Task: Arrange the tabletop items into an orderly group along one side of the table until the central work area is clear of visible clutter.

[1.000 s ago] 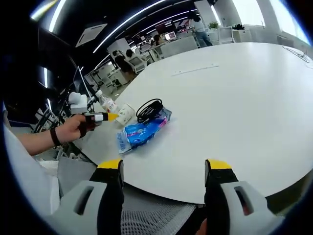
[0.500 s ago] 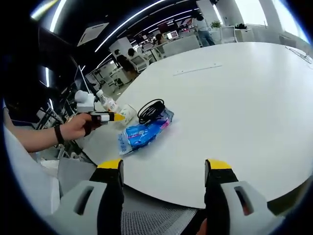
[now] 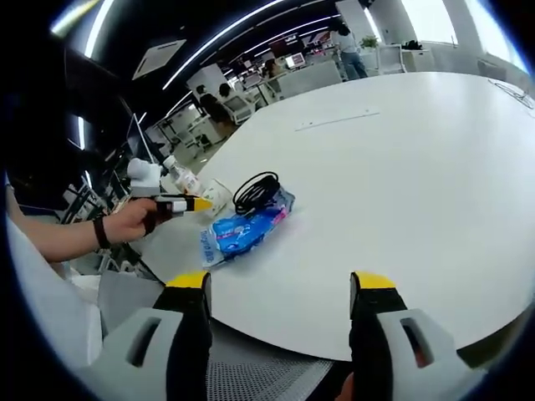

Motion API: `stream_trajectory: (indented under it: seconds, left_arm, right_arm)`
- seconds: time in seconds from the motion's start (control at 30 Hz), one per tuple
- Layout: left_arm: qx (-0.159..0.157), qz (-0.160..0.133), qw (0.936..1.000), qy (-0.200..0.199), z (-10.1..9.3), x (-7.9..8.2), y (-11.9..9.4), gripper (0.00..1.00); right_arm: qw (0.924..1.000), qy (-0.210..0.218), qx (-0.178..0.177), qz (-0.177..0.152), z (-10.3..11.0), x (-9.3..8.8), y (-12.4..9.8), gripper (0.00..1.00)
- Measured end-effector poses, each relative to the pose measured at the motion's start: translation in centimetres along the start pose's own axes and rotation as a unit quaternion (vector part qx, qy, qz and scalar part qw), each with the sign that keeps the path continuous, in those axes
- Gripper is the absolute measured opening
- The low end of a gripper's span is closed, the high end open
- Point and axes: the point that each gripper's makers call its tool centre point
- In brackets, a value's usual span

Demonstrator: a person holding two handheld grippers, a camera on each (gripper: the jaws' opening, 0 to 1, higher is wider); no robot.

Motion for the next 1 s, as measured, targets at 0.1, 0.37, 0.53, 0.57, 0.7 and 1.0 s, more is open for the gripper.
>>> stream_trajectory:
  seconds: [0.1,0.37,0.53,0.57,0.7,1.0]
  left_arm:
    - [-0.002,-0.003,1.0000,-0.003,0.2,0.0,-0.4,0.32]
    - [-0.008,-0.019,0.9998,-0.009,0.2,0.0,-2.5,0.32]
    - [-0.010,-0.030,0.9995,-0.009,-0.4,-0.1,-4.1,0.32]
    - [-0.010,-0.033,0.9994,-0.008,-0.5,0.0,-4.4,0.32]
    - [-0.012,-0.042,0.9990,-0.009,-0.8,0.3,-5.5,0.32]
    - [-0.035,-0.067,0.9971,-0.010,-3.5,1.4,-8.3,0.32]
  right_arm:
    - [1.0000,0.000,0.002,-0.001,0.1,0.0,0.1,0.66]
    - [0.9999,-0.003,0.011,-0.005,0.7,0.2,0.7,0.66]
    - [0.9998,-0.003,0.019,-0.005,1.0,0.1,1.1,0.66]
    - [0.9998,-0.002,0.021,-0.005,1.0,0.0,1.1,0.66]
    - [0.9995,0.001,0.030,-0.010,1.4,0.1,1.4,0.66]
    - [0.9988,-0.004,0.047,-0.009,1.8,0.6,2.2,0.66]
Point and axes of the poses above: the point that each gripper's makers call its tool centre point, and the gripper's own axes: y roughly forward along the fingers, z roughly to its left, x roughly out of its top, and after that the axes turned 14 degrees about x, right-handed
